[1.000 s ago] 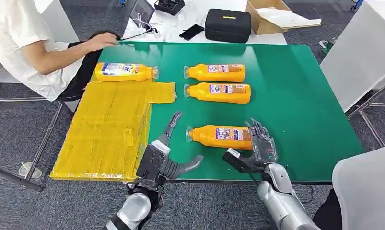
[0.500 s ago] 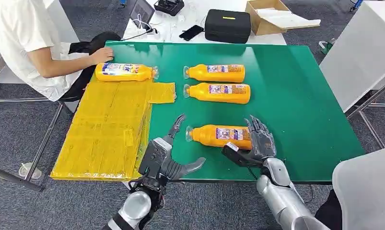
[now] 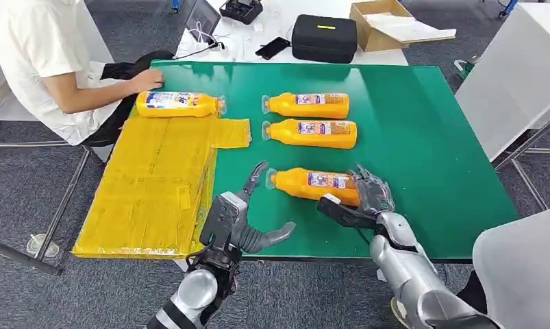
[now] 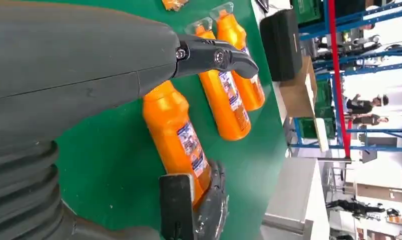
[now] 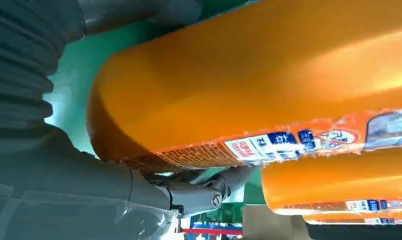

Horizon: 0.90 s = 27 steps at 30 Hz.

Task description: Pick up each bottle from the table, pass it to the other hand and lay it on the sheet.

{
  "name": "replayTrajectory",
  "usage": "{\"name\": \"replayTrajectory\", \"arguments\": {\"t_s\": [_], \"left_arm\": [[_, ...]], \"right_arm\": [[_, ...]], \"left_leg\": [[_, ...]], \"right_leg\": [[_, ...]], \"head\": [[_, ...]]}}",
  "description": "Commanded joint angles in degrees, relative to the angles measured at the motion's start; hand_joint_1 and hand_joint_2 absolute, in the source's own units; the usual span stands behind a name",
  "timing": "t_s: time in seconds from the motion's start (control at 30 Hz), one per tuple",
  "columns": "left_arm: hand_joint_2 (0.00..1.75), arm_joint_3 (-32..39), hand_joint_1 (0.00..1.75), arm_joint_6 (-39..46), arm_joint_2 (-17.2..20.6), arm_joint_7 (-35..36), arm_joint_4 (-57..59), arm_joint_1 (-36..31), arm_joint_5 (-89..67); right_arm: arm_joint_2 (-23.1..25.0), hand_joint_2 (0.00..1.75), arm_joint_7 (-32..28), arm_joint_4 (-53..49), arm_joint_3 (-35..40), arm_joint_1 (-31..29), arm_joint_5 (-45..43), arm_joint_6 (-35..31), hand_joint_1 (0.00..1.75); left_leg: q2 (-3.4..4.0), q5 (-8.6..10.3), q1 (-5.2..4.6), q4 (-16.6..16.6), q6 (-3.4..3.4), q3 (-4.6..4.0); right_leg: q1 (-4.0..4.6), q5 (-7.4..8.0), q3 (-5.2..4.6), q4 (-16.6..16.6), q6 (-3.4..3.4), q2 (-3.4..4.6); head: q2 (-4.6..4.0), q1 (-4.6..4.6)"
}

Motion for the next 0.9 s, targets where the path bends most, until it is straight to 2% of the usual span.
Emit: {"name": "replayTrajectory", "arguments": {"t_s": [0.03,0.2,0.5,0.57,0.63,0.7,0.9], "left_arm": [[1.75,-0.02,0.0,0.07,0.39,0.38,3.59,-2.29,0.11],[1.75,-0.02,0.0,0.0,0.45,0.47,3.73,-2.27,0.13],[1.75,0.22,0.0,0.04,0.49,0.26,3.4,-2.11,0.25],[1.75,0.63,0.0,0.33,0.45,-0.37,2.93,-1.85,0.61],[1.75,1.23,0.0,0.28,0.47,-1.69,1.67,-1.11,2.78],[1.75,2.24,0.0,0.29,0.18,-1.73,0.84,-0.36,5.54],[1.75,3.09,0.0,4.08,0.63,-4.0,-1.35,0.95,12.93]], "right_arm": [[-0.22,1.75,0.86,6.62,1.75,-0.11,-0.74,4.46,1.66],[-0.81,1.75,-0.24,7.03,1.37,0.63,-2.41,6.67,1.75],[-1.06,1.75,-1.63,6.46,0.77,1.58,-4.22,7.25,1.75],[-0.62,1.75,-5.43,5.29,-1.08,2.33,-7.64,7.54,1.75],[0.55,1.75,-12.14,2.41,-4.07,3.8,-14.45,8.39,1.75],[1.68,1.75,-15.38,-0.62,-5.84,4.96,-18.83,8.33,1.75],[4.29,1.75,-20.74,-15.08,-5.64,9.81,-28.67,4.19,1.75]], "left_leg": [[-0.02,-0.02,0.08,-0.06,-0.01,0.16],[-0.11,-0.02,0.11,-0.13,0.0,0.35],[-0.12,0.0,0.09,-0.09,-0.01,0.34],[-0.12,0.0,0.09,-0.11,-0.01,0.38],[-0.08,-0.01,0.09,-0.06,-0.02,0.35],[-0.04,-0.01,0.12,-0.15,-0.01,0.45],[0.09,-0.04,0.05,-0.02,-0.03,0.25]], "right_leg": [[0.11,-0.02,0.21,-0.11,-0.13,-0.09],[0.15,-0.04,0.41,-0.22,-0.17,-0.22],[0.12,-0.03,0.39,-0.15,-0.12,-0.18],[0.13,-0.02,0.44,-0.17,-0.15,-0.19],[0.11,-0.02,0.38,-0.12,-0.09,-0.12],[0.17,-0.01,0.49,-0.23,-0.21,-0.15],[0.08,0.0,0.22,-0.03,-0.1,0.05]], "head": [[0.0,0.0],[0.0,0.0],[0.0,0.0],[0.0,0.0],[0.0,0.0],[0.0,0.02],[0.0,0.02]]}}
